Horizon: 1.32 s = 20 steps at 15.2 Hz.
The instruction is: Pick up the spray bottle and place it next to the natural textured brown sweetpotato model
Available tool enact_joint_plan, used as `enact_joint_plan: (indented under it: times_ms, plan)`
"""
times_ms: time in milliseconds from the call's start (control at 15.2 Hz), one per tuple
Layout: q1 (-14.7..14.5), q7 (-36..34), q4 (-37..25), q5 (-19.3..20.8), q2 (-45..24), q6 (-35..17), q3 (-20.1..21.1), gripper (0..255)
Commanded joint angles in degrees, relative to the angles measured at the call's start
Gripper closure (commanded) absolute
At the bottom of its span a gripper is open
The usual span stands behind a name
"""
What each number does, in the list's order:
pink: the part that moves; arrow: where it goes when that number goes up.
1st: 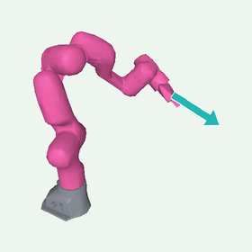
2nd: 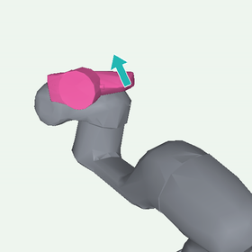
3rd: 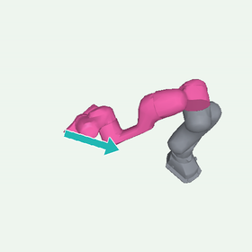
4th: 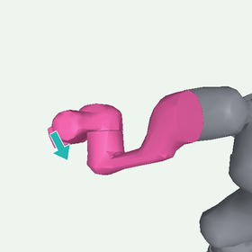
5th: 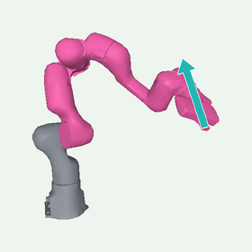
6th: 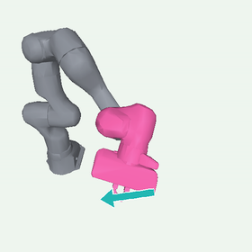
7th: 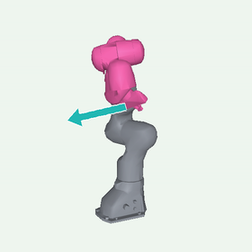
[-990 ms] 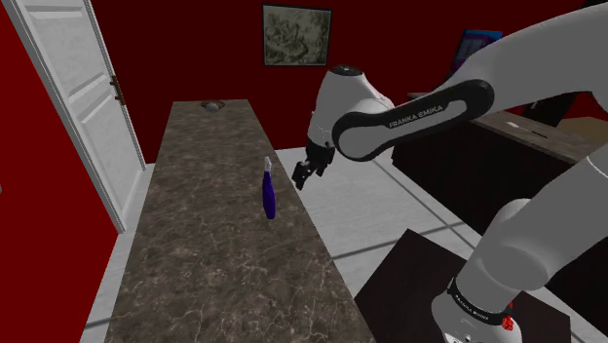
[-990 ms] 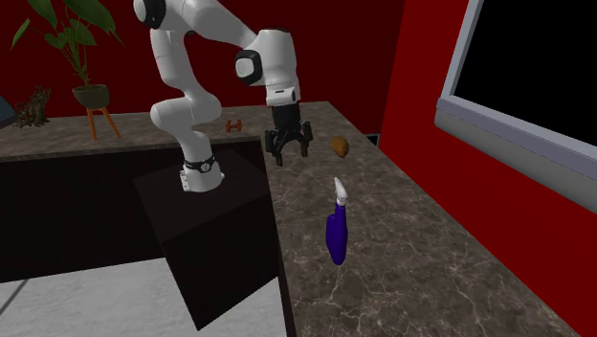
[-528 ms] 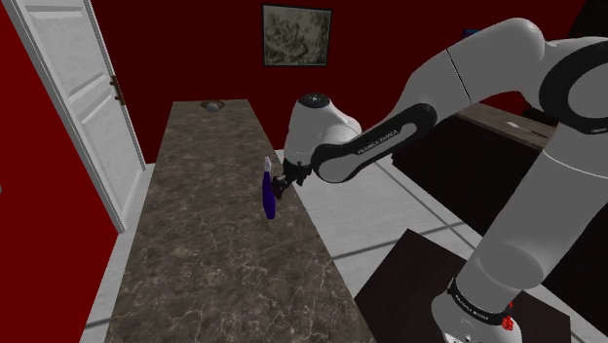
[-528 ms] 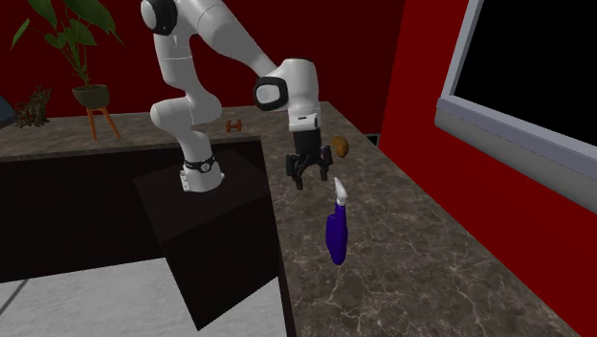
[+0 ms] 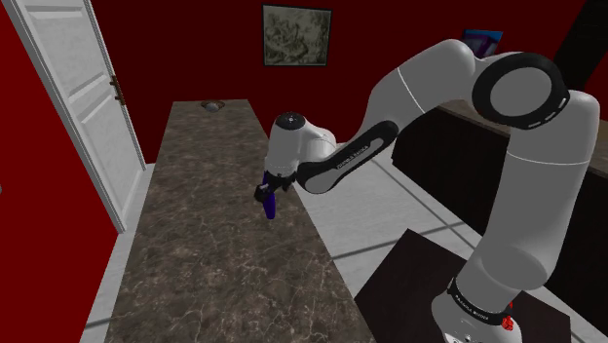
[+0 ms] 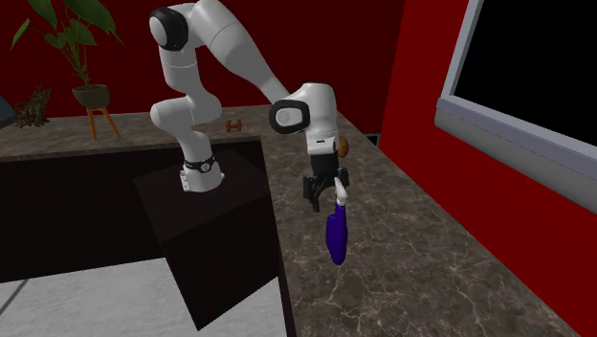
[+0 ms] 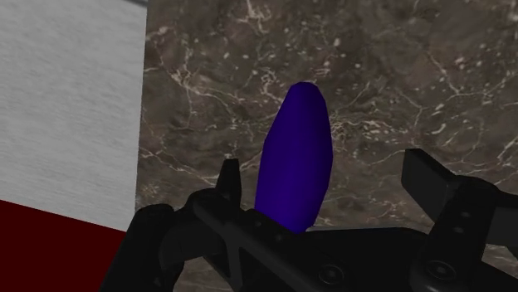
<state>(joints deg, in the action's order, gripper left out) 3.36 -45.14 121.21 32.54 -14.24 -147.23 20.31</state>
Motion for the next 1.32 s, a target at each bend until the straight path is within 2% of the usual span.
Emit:
enact_joint_plan:
  times_ms: [0, 198, 726, 792, 1254]
  plan:
    - [-0.3, -1.0, -0.4, 1.4, -1.5, -0.9, -0.6, 0]
    - [-0.8, -2.5, -1.4, 3.6, -4.1, -2.3, -1.7, 0]
    - [-0.8, -2.5, -1.4, 3.6, -4.1, -2.3, -1.7, 0]
    - [-0.8, -2.5, -1.4, 3.6, -4.1, -2.3, -1.7, 255]
    - [-0.8, -2.5, -1.3, 3.6, -4.0, -2.3, -1.7, 255]
